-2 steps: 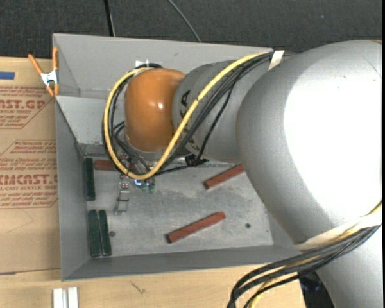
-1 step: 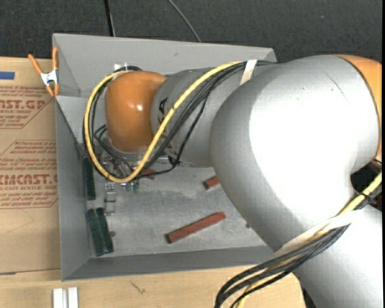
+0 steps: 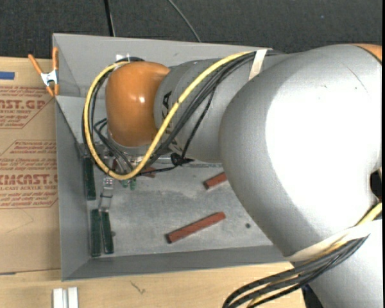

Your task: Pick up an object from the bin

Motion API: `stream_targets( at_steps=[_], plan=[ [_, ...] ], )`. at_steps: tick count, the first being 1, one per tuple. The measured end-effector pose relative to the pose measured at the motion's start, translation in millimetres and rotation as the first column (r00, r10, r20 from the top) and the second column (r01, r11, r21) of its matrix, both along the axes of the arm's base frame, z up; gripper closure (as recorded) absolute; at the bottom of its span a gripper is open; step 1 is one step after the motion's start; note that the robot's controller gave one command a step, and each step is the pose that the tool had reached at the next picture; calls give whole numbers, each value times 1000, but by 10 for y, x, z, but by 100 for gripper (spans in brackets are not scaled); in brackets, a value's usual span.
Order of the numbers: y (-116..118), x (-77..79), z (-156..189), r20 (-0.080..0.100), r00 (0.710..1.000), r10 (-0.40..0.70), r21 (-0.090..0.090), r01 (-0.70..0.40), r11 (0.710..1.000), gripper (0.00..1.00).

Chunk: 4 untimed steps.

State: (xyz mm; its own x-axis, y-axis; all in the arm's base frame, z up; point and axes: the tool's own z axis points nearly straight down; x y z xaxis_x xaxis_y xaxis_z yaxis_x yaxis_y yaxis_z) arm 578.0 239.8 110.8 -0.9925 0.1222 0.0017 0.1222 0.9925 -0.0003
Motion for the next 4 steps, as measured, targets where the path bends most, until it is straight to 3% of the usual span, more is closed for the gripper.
stream_targets(
  at_steps=[1,2,3,4],
  plan=[
    [-30,-257,81,3,980,198,0,-198,980,0],
    [-76,-419,-411,3,920,392,1,-392,920,100],
    [-76,-419,-411,3,920,392,1,-392,920,100],
    [-212,-430,-410,4,897,441,0,-441,897,100]
  ],
)
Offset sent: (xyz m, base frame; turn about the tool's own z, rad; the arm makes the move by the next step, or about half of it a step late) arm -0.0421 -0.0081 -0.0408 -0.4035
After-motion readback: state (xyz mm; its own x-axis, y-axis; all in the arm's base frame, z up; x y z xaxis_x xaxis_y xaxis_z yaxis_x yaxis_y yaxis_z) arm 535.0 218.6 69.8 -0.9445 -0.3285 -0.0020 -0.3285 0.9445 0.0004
